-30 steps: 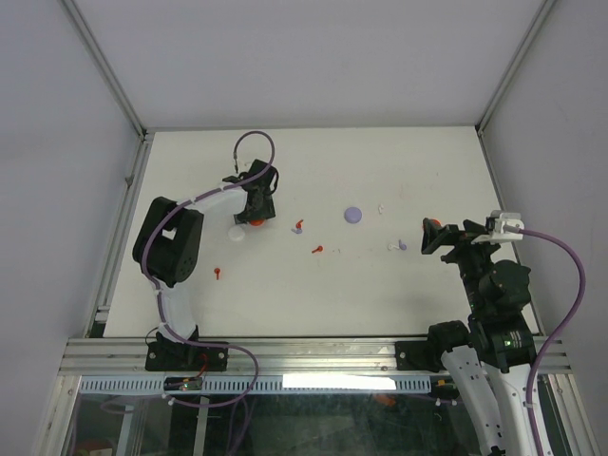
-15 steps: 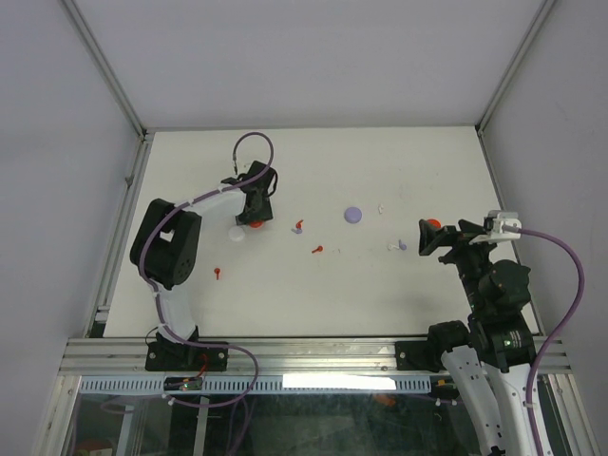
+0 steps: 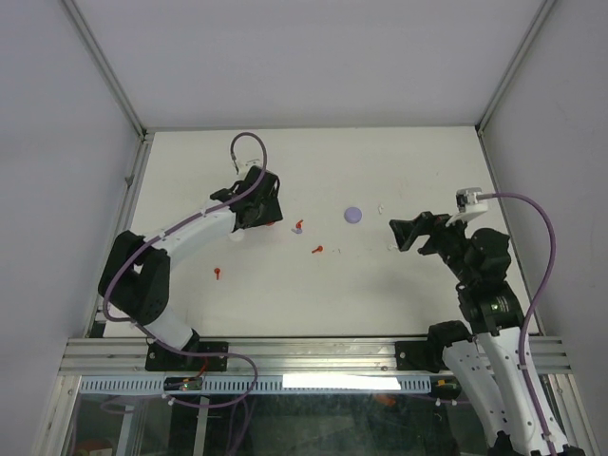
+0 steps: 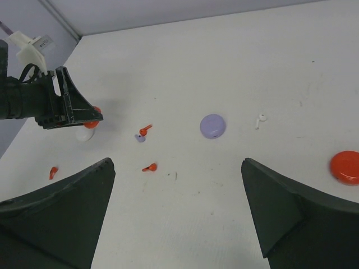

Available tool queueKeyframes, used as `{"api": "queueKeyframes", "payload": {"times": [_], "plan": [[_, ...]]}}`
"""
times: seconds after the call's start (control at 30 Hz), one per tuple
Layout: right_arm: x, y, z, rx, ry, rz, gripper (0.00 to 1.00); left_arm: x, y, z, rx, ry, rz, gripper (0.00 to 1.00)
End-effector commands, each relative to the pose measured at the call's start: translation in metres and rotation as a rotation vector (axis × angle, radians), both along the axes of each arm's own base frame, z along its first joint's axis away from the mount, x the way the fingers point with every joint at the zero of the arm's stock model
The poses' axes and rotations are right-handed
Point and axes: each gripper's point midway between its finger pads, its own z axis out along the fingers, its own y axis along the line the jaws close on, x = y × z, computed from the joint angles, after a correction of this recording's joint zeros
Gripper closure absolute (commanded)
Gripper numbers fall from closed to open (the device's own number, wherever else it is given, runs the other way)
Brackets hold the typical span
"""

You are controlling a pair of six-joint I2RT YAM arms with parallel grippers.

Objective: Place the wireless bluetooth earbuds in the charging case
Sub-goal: Pick up the charging case at the center of the board.

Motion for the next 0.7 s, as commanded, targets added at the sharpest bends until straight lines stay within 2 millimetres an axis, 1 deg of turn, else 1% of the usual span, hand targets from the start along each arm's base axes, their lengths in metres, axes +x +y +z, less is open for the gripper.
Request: {"api": "queueKeyframes", "payload": {"times": [0.0,0.03,0.13,0.23,0.27,0.37,0.4,0.47,0.57,0.67], "plan": [[0.004,0.031,0.029,0.101,-0.071,0.161,0.01,-0.003,-0.026,0.039,-0.183,-0.099,0.016,0.64],[0.006,0.037,0.021,0.120,-0.062,0.185,0.01,-0.006,-0.031,0.043,-0.215,-0.105,0.017,0.64],[0.011,0.052,0.010,0.175,-0.050,0.257,0.01,-0.015,-0.044,0.055,-0.292,-0.132,0.016,0.64],[0.015,0.065,0.005,0.202,-0.060,0.310,0.01,-0.021,-0.053,0.061,-0.334,-0.139,0.023,0.64],[0.016,0.070,0.003,0.205,-0.072,0.323,0.01,-0.025,-0.054,0.072,-0.365,-0.157,0.026,0.64],[0.014,0.086,0.001,0.210,-0.144,0.359,0.01,-0.032,-0.064,0.082,-0.449,-0.167,0.051,0.65],[0.007,0.098,0.006,0.220,-0.187,0.407,0.01,-0.034,-0.067,0.085,-0.476,-0.169,0.061,0.65],[0.006,0.107,0.004,0.216,-0.245,0.401,0.02,-0.038,-0.071,0.089,-0.526,-0.173,0.086,0.65],[0.005,0.122,-0.001,0.227,-0.293,0.407,0.04,-0.042,-0.076,0.097,-0.599,-0.181,0.123,0.64],[0.005,0.136,-0.006,0.245,-0.306,0.418,0.08,-0.045,-0.079,0.104,-0.654,-0.192,0.157,0.64]]}}
